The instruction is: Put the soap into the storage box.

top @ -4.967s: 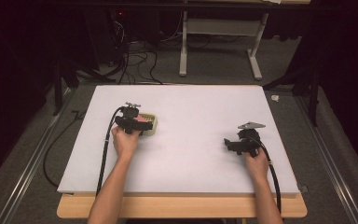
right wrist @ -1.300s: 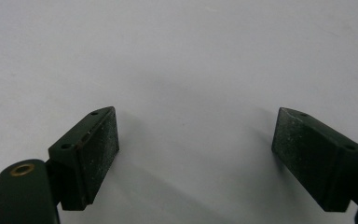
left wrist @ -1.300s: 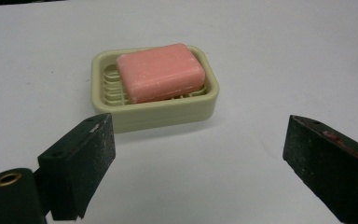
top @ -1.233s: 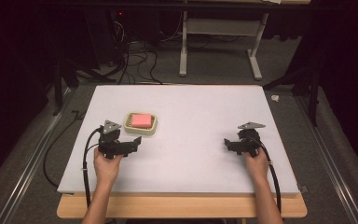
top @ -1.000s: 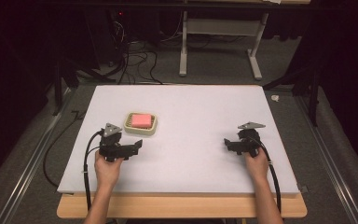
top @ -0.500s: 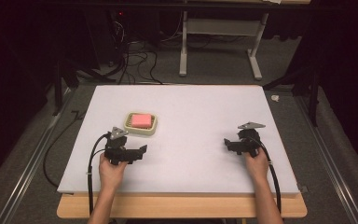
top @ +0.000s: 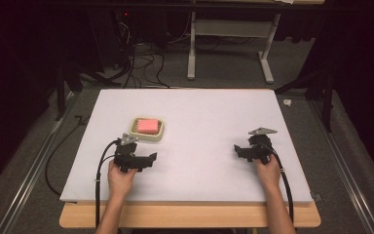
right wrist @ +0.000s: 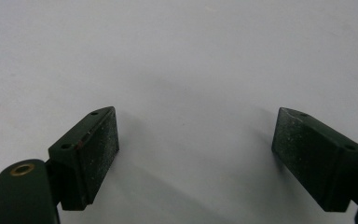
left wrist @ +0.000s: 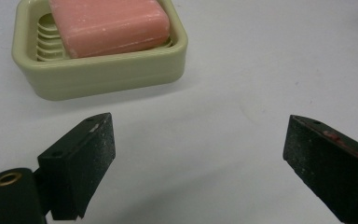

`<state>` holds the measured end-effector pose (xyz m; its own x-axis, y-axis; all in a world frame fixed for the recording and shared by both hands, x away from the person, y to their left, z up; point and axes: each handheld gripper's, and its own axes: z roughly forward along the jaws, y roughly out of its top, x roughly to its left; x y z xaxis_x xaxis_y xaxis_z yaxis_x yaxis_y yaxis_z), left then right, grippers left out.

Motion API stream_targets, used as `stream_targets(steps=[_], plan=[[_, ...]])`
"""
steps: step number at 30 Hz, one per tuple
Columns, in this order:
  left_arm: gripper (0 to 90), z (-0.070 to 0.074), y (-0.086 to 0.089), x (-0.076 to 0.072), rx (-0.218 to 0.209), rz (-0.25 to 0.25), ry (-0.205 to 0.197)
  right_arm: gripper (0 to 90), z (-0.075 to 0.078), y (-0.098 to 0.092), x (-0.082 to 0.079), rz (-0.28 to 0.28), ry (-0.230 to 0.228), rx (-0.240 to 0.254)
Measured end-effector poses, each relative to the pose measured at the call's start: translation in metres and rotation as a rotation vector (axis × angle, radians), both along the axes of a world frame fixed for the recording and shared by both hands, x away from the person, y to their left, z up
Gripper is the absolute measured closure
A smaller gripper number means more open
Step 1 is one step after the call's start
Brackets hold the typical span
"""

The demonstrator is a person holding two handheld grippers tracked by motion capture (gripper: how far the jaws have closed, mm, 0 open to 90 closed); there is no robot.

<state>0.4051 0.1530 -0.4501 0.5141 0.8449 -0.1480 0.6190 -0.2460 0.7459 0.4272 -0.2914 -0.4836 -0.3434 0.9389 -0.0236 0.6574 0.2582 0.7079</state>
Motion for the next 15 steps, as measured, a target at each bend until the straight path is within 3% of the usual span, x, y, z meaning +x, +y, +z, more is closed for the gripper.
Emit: stream_targets(steps=[15], plan=[[10.0,-0.012,-0.006,0.011,0.031,-0.007,0.016,15.4,0.000,0.000,0.000,0.000,0.000,0.000]])
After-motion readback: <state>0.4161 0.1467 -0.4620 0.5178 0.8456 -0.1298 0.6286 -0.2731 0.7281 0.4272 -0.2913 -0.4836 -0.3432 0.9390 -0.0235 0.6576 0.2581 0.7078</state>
